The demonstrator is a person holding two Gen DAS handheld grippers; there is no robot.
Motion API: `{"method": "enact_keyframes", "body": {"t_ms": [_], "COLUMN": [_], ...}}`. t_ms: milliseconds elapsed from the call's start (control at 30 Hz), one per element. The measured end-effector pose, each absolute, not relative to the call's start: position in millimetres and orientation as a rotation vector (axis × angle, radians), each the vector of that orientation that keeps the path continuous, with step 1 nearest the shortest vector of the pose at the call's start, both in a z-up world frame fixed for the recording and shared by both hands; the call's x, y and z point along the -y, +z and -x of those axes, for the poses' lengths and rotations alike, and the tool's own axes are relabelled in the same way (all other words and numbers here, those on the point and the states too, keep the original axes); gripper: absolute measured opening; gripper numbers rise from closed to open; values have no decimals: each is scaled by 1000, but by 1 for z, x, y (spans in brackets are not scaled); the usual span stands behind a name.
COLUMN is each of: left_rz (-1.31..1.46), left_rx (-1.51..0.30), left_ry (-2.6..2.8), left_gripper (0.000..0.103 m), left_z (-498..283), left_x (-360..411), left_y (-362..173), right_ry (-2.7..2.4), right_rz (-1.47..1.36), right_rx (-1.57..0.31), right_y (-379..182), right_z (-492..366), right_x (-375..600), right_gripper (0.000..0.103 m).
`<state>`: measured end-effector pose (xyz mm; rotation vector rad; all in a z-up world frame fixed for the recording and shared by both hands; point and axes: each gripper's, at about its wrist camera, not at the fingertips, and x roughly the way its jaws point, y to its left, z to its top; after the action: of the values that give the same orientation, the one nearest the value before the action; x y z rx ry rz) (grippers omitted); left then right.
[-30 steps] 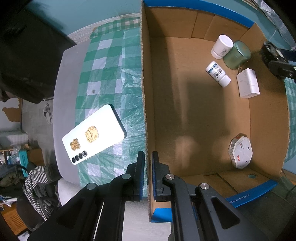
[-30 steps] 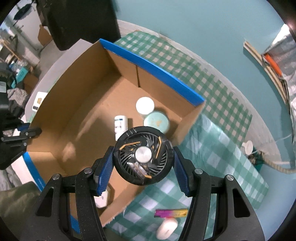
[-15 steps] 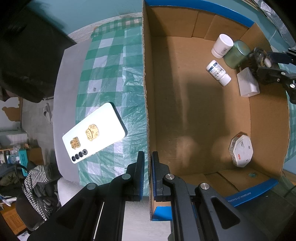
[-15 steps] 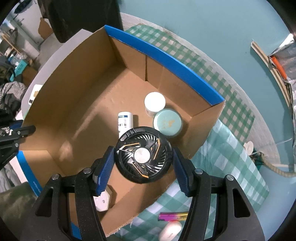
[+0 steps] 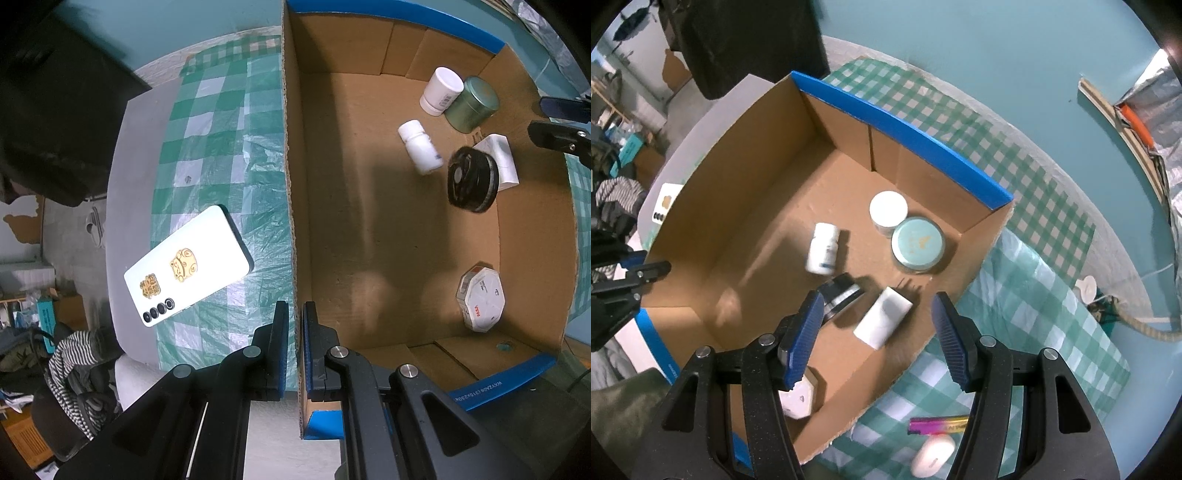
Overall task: Organize rigid objects
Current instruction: 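Carry the black fan into the box and open the right gripper, then move the right tool back down to the white Kinyo mouse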
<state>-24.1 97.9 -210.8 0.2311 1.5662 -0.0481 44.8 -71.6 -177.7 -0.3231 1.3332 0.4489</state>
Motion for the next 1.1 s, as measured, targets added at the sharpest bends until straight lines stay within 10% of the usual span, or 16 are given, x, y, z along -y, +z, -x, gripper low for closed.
{"method": "enact_keyframes", "body": {"t_ms": [1100], "left_rz": [-289], "left_rx": [-1562], "left_ry": [-94], "left_gripper": [6], "left_z": [21], "left_x": [-93], "left_y": [-208], "right_ry": [317], "right_rz": [157], "right_rx": [-1371], "right_y": [-170], "right_z": [-2], "right_x": [152], "right_gripper": [61]}}
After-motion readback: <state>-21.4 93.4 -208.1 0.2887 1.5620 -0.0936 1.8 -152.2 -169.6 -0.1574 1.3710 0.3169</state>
